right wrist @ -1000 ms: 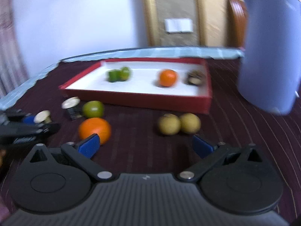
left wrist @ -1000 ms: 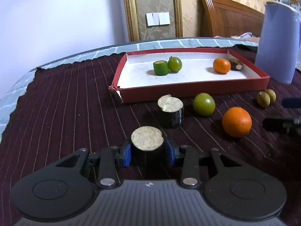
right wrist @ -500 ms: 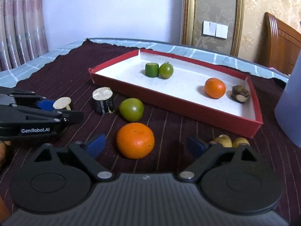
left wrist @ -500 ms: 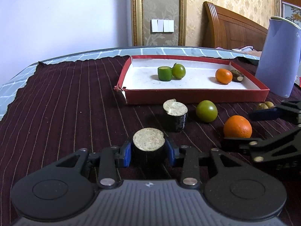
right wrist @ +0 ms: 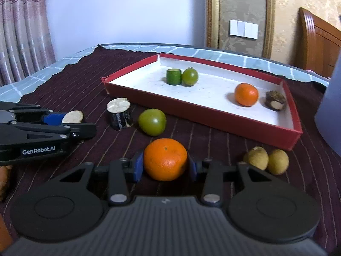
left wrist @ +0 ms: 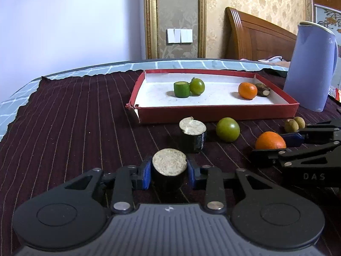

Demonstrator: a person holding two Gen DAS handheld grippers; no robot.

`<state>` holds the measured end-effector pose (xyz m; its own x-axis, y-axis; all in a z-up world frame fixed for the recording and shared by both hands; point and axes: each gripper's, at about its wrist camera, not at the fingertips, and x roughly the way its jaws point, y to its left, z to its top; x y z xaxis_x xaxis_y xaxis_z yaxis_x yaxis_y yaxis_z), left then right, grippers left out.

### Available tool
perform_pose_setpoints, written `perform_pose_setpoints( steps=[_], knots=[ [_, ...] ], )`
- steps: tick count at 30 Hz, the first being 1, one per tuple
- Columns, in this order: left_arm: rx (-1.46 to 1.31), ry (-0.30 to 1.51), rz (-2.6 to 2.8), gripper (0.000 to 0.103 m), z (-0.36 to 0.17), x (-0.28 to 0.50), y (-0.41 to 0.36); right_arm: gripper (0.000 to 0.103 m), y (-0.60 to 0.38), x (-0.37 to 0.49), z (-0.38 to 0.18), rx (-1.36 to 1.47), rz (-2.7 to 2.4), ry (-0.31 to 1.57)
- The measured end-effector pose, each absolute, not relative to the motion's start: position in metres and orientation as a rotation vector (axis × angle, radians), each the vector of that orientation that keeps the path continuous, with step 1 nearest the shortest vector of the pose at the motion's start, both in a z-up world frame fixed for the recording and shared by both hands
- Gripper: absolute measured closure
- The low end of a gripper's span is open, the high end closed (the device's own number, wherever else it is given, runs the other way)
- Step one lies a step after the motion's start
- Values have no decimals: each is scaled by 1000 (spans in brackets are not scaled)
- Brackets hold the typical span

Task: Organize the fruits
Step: 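Lift the dark cylinder piece with the left tool while the right tool grasps the mandarin orange, then carry the cylinder piece in the left tool while the right tool carries the orange over the tray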

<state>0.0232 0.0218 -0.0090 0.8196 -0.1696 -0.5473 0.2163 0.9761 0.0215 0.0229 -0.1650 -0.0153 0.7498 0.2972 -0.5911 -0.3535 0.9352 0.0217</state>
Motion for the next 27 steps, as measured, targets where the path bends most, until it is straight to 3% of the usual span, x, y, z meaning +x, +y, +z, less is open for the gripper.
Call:
perform_pose_setpoints(
  steps=[27],
  knots=[
    [101,523,-263,72,25,25,-42,63,-217,5,4,11,201,540]
  ],
)
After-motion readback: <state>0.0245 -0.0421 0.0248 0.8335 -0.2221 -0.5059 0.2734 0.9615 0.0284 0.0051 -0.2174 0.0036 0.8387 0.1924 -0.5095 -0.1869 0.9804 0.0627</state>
